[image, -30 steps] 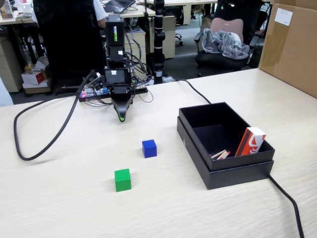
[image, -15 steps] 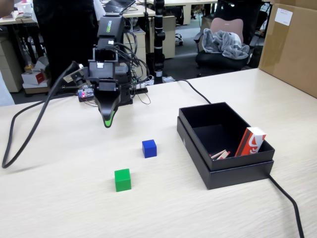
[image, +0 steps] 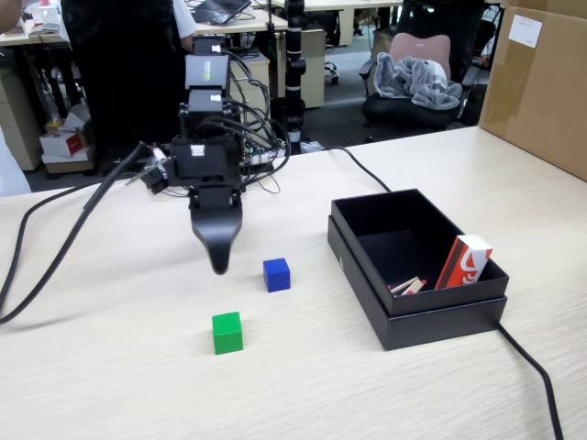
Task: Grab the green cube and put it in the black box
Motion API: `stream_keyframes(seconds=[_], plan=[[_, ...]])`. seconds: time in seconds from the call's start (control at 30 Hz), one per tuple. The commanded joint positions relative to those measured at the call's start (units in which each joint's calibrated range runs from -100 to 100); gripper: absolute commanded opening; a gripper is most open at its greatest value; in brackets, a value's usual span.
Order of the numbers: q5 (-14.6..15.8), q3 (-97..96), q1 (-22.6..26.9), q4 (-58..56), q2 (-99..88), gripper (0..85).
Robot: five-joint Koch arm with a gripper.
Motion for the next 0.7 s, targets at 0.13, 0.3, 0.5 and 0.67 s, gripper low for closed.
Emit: stream_keyframes(seconds=[0.13,0.3,0.5,0.67], plan=[[0.6,14.7,0.2,-0.1,12.9,43.2],[0.7,19.2,0.2,-0.1,19.2,43.4],[0.8,22.1,0.6,-0.1,23.2,43.4],[0.8,25.0,0.8,-0.1,26.7,43.4]])
